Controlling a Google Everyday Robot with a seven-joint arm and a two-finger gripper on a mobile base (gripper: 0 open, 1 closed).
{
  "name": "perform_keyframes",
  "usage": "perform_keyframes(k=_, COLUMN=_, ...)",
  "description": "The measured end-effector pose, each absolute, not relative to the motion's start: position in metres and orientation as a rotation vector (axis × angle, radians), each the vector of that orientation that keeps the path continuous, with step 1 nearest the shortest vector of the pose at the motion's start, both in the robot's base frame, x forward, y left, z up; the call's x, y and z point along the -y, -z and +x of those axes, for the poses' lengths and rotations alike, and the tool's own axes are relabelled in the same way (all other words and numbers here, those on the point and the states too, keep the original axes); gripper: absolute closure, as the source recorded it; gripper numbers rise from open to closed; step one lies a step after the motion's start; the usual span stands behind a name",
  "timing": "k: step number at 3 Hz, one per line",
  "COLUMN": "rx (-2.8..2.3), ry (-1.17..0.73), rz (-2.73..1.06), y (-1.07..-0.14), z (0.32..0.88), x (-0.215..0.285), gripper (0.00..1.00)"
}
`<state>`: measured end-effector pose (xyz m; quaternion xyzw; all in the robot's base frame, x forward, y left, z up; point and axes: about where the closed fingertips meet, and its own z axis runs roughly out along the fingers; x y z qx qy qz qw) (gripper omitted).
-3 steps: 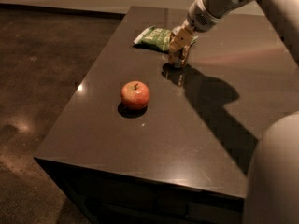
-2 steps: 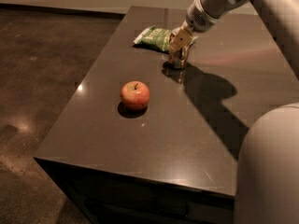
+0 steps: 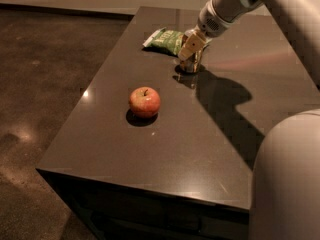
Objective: Move orange can near green jalapeno chip bag
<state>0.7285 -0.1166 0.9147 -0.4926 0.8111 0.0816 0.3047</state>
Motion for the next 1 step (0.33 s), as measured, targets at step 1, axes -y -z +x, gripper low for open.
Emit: perform_keyframes(k=1, rx=-2.149, ry=-0.217, rz=-1.306, y=-0.9136, z=0.7288, x=0.1159, gripper=0.0)
